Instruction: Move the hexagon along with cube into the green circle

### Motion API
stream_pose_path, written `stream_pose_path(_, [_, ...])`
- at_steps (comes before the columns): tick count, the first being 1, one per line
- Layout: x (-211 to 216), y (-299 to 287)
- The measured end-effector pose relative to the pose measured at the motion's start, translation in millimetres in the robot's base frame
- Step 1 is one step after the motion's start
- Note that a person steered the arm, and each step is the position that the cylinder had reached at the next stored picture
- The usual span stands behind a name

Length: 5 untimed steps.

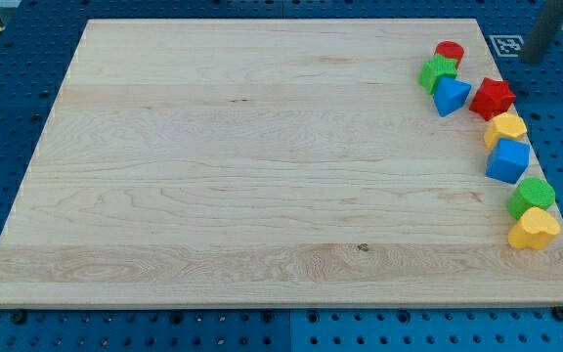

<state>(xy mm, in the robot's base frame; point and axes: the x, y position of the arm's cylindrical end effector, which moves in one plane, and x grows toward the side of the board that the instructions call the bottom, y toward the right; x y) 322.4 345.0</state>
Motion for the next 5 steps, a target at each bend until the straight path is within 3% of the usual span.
stream_pose_path(1, [85,-4])
stream_pose_path(5, [77,-38])
